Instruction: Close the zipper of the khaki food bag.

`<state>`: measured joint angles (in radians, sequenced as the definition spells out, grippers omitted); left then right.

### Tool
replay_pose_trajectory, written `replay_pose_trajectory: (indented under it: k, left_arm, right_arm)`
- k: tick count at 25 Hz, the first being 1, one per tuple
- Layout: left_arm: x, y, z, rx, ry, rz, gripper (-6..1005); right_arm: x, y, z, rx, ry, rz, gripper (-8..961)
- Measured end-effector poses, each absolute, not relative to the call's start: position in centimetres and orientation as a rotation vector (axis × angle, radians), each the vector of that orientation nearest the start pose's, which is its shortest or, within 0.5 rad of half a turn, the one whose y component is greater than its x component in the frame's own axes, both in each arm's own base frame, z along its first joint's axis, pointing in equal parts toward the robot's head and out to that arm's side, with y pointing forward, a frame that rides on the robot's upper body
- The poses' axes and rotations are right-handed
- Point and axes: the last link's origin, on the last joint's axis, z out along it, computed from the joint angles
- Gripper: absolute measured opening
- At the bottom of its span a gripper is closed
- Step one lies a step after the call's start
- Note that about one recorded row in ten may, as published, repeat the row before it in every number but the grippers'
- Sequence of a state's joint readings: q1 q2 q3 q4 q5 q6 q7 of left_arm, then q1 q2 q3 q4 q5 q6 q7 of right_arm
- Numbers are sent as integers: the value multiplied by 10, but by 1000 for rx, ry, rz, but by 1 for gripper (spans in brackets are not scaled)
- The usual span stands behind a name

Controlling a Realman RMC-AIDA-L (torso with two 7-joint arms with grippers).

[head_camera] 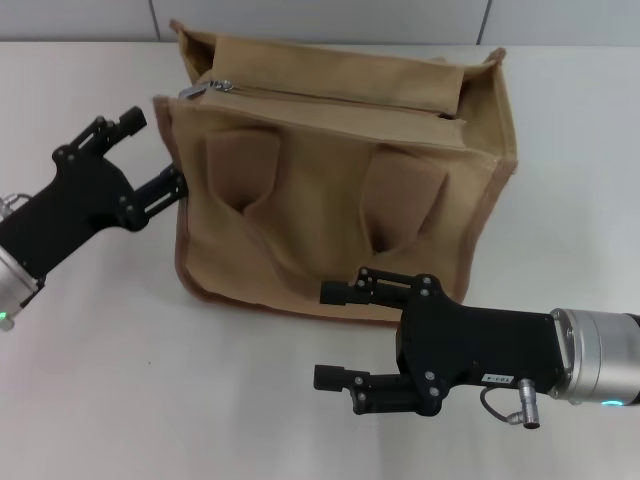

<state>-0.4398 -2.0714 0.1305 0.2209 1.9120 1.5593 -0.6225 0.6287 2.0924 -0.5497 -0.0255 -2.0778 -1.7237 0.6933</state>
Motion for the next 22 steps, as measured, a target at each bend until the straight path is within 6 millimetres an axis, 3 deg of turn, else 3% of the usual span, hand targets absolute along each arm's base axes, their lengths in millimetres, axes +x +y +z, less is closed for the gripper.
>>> replay_pose_trajectory:
  k: [8, 20, 22]
  left_arm:
    - [-298, 308, 5, -1973, -348, -1030, 748]
    - [-292, 303, 1, -1950, -319, -1076, 737]
    - [-291, 292, 1, -1932, -307, -1125, 735]
  right_arm:
    - [224, 250, -86, -2853, 223, 1245, 775]
    - [227, 249, -87, -2841, 242, 1230, 775]
    - [227, 250, -87, -2835, 244, 1227, 775]
